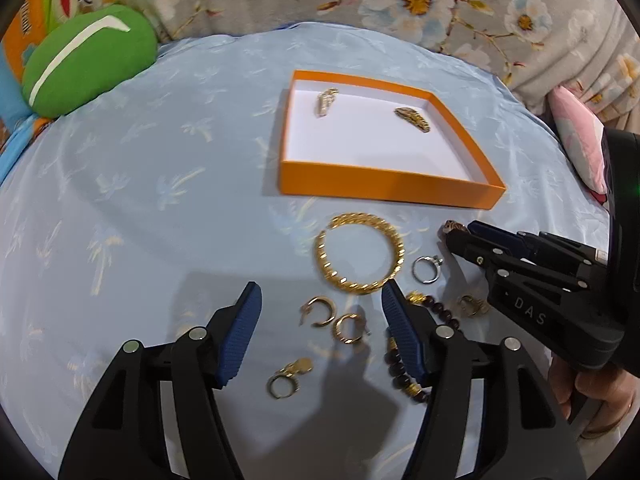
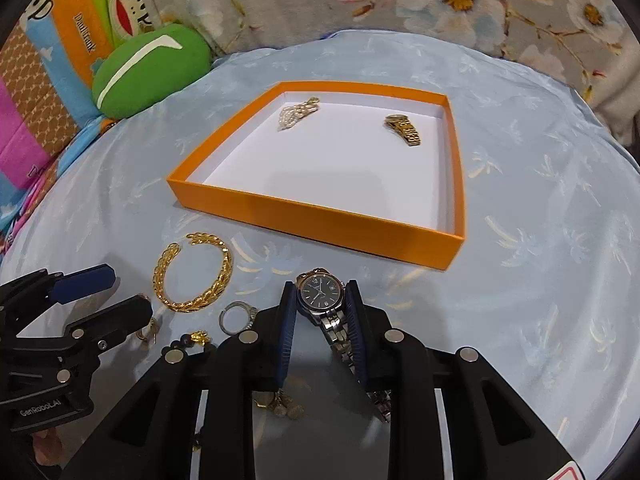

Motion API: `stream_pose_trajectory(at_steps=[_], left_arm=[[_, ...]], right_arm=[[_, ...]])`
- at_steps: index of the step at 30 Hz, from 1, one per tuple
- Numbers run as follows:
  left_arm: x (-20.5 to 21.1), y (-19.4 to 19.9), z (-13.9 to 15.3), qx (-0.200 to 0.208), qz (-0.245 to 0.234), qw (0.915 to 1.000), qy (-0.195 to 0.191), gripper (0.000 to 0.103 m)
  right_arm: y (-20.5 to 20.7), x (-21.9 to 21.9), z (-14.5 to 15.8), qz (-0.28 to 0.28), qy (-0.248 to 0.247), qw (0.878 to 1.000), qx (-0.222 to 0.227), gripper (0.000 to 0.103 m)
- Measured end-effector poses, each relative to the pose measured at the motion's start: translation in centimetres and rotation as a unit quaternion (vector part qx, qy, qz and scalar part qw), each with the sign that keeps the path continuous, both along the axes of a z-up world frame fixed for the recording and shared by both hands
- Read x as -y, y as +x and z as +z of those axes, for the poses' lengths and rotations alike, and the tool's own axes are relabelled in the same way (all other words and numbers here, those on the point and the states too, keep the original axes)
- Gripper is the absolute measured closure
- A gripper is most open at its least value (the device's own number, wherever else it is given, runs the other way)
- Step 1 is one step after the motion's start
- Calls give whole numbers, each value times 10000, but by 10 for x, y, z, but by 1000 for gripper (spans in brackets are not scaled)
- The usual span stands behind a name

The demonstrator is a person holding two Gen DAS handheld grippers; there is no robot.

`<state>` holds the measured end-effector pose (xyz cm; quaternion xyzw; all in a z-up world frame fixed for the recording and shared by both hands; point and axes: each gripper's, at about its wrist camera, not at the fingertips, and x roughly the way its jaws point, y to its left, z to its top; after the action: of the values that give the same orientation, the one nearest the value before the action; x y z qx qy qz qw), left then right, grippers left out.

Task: Organize jewelry
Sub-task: 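Grasp the silver watch with the right tool while the left tool grasps the gold bangle, then lower the silver watch and gold bangle into the box and release both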

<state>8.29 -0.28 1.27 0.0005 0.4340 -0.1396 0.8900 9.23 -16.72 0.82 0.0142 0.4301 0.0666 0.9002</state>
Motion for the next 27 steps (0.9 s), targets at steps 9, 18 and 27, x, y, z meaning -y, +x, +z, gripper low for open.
stream_pose_trajectory(at_steps=[9,18,27], left_arm=[[30,19,-11,-12,-114,9996,273,43],[37,22,-12,110,-135,9990,419,50],[24,18,1,115,-91,9997,180,50]], right_arm=[[-11,15,2,-203,218,9995,33,80],[-11,16,1,-217,266,9994,51,80],[-16,17,16,-290,331,9986,284,80]])
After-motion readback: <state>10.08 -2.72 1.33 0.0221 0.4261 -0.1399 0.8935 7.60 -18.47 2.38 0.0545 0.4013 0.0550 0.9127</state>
